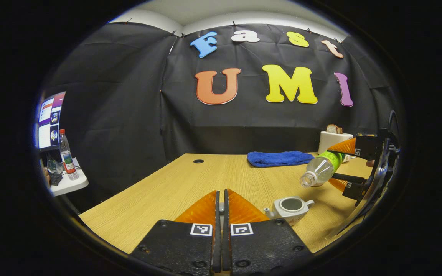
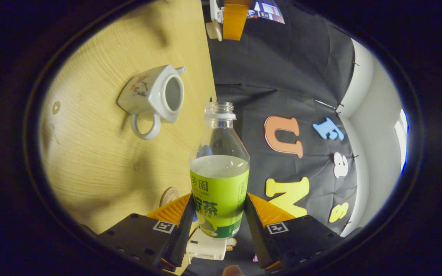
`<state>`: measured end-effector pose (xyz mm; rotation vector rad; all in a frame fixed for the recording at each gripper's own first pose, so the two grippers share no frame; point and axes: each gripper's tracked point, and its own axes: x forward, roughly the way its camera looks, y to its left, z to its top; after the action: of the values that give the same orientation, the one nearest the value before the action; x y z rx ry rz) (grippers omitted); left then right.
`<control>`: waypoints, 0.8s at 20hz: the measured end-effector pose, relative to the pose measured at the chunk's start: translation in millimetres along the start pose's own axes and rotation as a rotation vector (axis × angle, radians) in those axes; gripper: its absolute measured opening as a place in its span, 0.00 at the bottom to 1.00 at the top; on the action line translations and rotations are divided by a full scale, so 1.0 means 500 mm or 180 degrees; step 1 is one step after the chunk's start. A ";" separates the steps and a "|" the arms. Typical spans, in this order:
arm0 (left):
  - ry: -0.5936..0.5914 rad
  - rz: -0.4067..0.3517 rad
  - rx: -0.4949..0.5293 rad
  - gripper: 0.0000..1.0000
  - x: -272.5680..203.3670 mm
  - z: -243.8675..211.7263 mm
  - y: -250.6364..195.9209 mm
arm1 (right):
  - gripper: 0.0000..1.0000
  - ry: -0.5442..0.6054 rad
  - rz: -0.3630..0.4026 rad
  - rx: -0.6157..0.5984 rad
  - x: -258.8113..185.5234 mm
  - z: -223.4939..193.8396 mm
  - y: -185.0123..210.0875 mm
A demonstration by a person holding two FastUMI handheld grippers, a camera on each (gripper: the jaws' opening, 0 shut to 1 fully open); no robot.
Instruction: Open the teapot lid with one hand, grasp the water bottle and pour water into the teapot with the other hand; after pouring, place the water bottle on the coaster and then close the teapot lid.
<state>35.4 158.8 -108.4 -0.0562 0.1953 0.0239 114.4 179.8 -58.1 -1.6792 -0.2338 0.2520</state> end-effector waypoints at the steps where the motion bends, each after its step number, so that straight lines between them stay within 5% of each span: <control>1: 0.0002 0.0005 -0.0002 0.04 0.001 0.000 0.002 | 0.72 -0.0007 -0.0024 -0.0097 -0.001 -0.001 -0.003; 16: 0.0026 -0.0005 -0.0004 0.04 0.001 -0.002 0.004 | 0.71 -0.0261 -0.0277 -0.0836 -0.011 0.012 -0.040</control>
<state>35.7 160.6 -109.4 -0.0578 0.2032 0.0224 107.0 186.3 -38.8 -1.9149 -0.4150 0.2325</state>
